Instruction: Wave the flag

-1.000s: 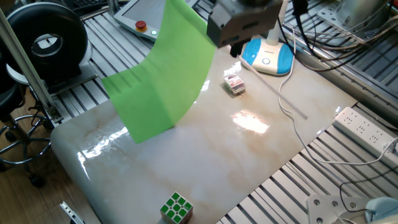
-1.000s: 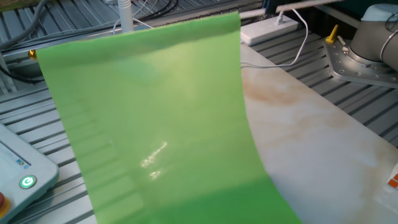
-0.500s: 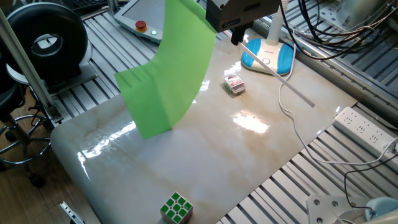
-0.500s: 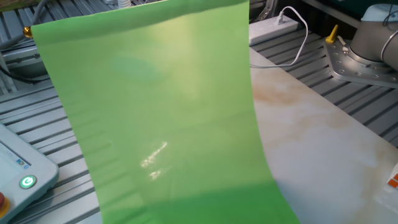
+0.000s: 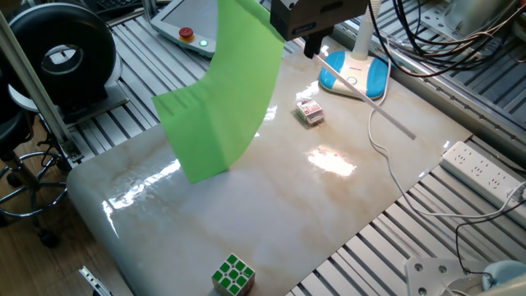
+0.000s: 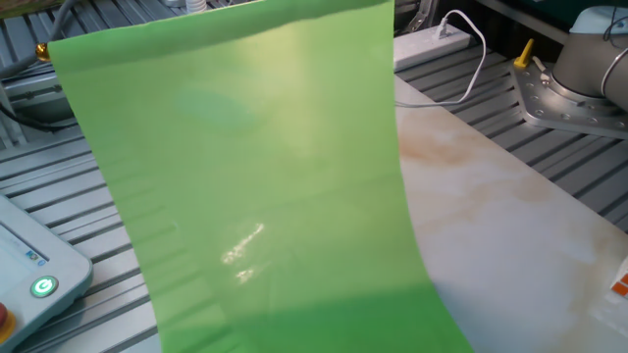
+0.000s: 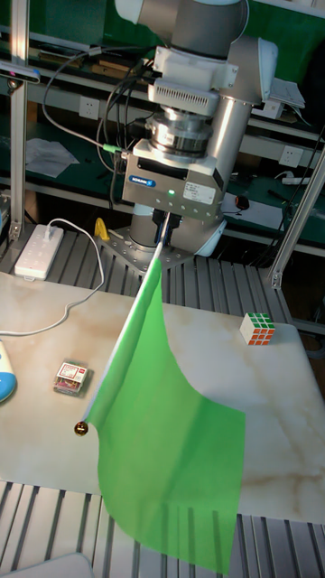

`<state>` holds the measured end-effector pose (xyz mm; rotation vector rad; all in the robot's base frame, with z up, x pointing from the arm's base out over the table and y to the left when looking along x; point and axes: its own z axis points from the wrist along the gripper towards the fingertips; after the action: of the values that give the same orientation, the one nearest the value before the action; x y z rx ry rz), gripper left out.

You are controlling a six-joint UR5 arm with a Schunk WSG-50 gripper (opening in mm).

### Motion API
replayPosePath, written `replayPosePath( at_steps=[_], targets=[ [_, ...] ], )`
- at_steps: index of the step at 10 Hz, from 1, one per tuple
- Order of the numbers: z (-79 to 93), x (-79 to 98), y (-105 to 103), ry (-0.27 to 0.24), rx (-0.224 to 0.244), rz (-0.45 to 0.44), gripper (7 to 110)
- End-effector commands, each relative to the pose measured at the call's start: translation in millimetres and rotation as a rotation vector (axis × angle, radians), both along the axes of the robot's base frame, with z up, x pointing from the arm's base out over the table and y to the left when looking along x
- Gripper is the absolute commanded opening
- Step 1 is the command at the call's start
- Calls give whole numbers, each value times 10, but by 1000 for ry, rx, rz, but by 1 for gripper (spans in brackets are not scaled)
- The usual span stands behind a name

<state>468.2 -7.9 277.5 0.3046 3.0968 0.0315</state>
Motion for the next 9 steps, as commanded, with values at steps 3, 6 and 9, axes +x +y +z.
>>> replayPosePath(
  at_steps=[3,6,9],
  targets=[
    [24,150,87,-59,35,13,7],
    [38,280,71,-111,29,6,7],
    [40,291,75,-116,31,1,7]
  ],
)
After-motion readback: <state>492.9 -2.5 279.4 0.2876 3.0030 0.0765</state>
